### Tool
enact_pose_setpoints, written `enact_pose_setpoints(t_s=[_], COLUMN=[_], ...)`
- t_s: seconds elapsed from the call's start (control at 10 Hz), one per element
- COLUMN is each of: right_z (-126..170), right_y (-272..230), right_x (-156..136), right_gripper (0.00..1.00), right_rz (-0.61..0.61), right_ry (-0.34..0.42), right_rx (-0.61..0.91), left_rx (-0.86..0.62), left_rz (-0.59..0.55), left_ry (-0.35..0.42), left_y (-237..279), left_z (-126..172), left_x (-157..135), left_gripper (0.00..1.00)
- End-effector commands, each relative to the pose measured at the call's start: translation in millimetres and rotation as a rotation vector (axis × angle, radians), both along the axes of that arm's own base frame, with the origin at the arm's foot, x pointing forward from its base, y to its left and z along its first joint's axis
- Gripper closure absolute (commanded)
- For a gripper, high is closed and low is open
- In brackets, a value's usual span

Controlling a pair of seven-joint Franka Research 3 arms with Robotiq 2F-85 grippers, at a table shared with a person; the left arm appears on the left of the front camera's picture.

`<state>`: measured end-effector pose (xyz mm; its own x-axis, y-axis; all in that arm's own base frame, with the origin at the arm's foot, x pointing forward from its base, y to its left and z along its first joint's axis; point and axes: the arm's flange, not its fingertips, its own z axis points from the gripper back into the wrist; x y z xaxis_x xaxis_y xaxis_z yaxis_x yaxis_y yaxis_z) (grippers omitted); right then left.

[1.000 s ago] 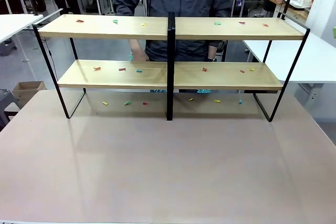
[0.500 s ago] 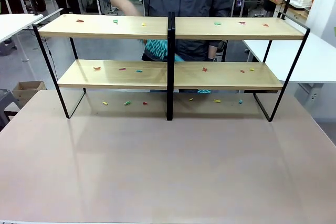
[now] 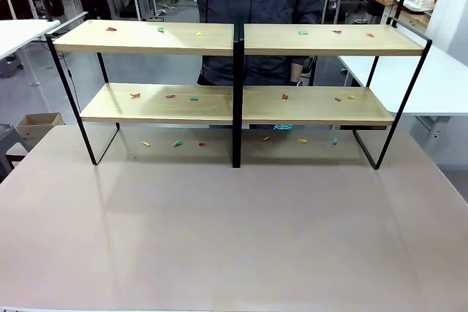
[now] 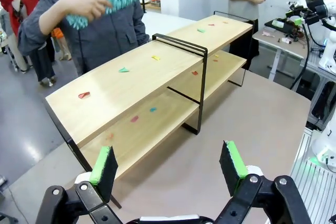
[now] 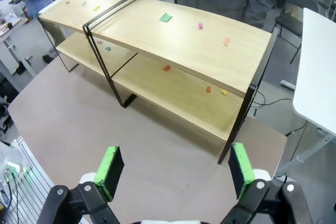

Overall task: Clean the shelves.
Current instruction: Pick up the Duster when the human hands it over.

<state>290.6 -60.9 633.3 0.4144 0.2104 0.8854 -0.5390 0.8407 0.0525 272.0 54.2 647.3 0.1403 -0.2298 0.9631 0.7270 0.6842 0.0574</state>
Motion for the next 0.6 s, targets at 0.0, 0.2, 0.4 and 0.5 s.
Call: enact_pose_setpoints(t_s=[0.0, 0.2, 0.4, 0.5], right_z=[2, 7, 2, -3], right_y=[0, -10, -19, -25], right_x=[8, 2, -23, -41], right_gripper=[0.00, 0.00, 0.00, 0.00], right_rz=[-0.049, -0.099, -0.074, -0.067], right_ry=[0.026, 0.064, 0.123, 0.120], right_rx=[0.062, 0.113, 0.115, 0.116], left_rx=[0.005, 0.005, 0.005, 0.005], left_rz=[0.001, 0.001, 0.001, 0.001], left_ry=[-0.008, -0.008, -0.008, -0.008], left_y=[-1, -1, -1, -1], left_z=[0, 0, 0, 0], left_x=[1, 1, 1, 1], left_gripper=[0.00, 0.00, 0.00, 0.00])
